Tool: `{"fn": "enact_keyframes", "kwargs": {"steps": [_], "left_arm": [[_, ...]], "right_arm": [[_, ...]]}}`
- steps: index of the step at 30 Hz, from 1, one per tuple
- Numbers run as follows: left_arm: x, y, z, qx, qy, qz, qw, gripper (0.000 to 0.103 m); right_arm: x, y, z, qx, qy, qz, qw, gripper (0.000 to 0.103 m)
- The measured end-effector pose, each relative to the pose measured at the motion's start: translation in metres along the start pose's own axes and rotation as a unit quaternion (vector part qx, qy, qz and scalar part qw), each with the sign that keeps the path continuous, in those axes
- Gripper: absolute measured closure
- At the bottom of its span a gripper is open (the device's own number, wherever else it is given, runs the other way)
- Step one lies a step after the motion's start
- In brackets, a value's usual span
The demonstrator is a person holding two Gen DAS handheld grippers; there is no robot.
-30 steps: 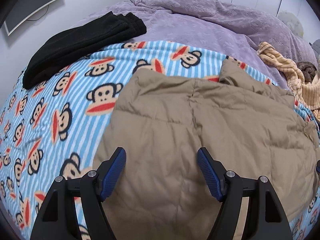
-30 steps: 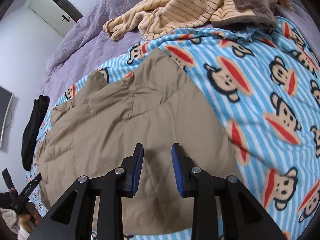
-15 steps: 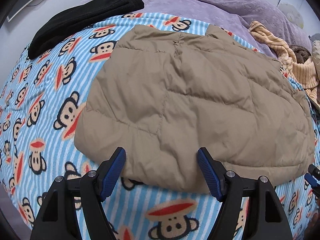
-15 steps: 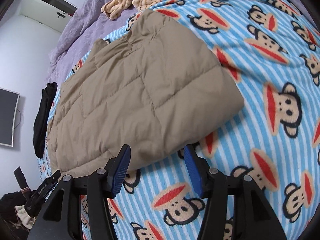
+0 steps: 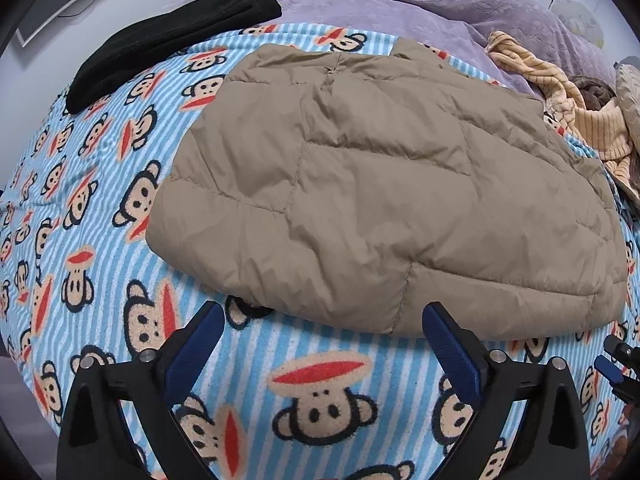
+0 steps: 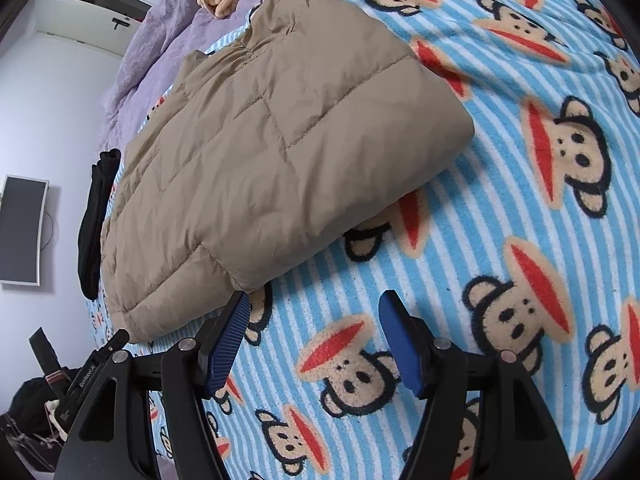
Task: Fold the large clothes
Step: 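Withdraw both open grippers from the folded jacket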
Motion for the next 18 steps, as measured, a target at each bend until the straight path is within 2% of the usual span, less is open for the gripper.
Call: {"fn": "enact_keyframes", "kwargs": {"steps": [8,9,14,18], "left_arm": [[0.017,0.001,0.006,-0.01,0.009,-0.011,0.9999,0.003],[0.019,0.002,0.007,-0.01,0.01,-0.013,0.9998,0.003],[0.027,0.007,0.006,0.008,0.005,-0.021,0.9997,0.001],[0.032,0.016,-0.003,0.025,-0.018,-0.037,0.9988,0.001]], "right_arm": [[0.01,-0.003,0.018,-0.001,0.007,-0.008,1.0,0.03],[0.012,-0.003,0.019,-0.004,0.009,-0.008,1.0,0.021],[0.016,-0.001,0.013,-0.022,0.021,0.0,1.0,0.02],[0.02,0.002,0.004,-0.034,0.032,0.005,0.999,0.02]]}}
Point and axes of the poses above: each gripper's, at about its wrist camera, not at the fingertips, and y roughly the way its jaws point, z to its right, x to its underside, the point moved 9 cm from there along y, roughly the way its jaws point, and after that the axes turned 10 degrees about z, right-handed, at the moved point
